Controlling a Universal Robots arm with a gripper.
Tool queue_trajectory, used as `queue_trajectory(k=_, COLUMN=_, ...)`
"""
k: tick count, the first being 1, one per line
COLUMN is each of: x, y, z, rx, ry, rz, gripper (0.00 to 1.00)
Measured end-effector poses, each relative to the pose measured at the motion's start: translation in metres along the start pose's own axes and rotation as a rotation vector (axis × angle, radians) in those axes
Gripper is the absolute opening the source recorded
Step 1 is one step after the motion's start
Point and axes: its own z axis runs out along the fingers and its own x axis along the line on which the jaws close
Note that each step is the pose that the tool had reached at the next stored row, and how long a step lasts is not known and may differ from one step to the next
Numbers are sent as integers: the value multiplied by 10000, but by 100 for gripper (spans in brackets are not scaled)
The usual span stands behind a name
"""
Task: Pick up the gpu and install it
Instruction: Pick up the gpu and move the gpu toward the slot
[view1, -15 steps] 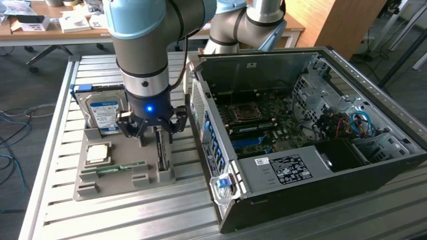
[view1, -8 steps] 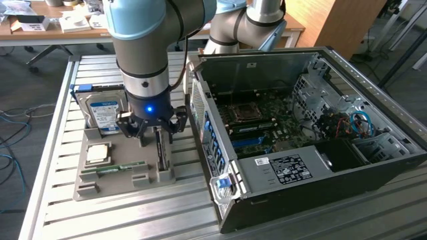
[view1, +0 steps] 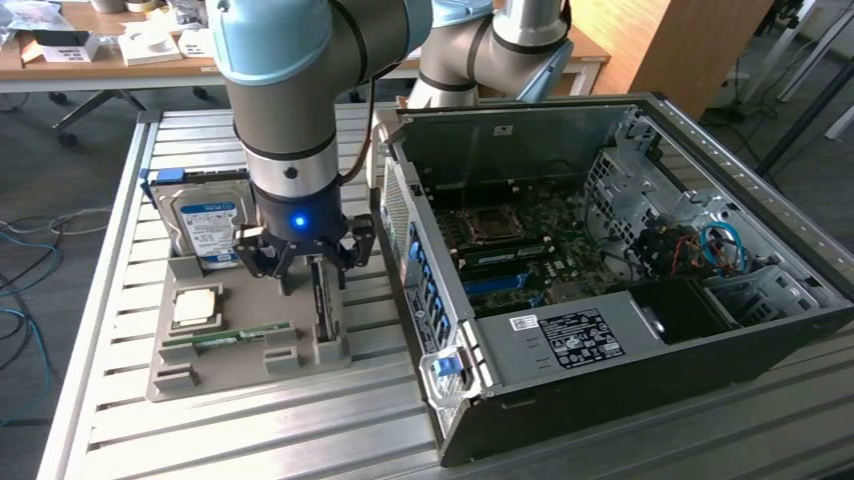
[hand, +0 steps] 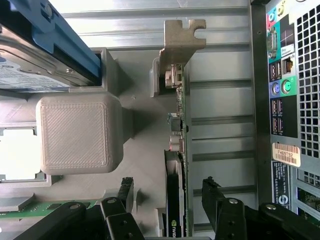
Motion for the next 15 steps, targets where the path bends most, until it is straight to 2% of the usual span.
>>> queue_trajectory(k=7, x=0, y=0, z=1, rx=-1, ry=-1, rz=-1, gripper=65)
queue_trajectory(k=8, x=0, y=0, z=0, rx=-1, ry=-1, rz=-1, gripper=58)
queue_trajectory(k=15, x=0, y=0, z=1, rx=-1, ry=-1, rz=0, gripper=58)
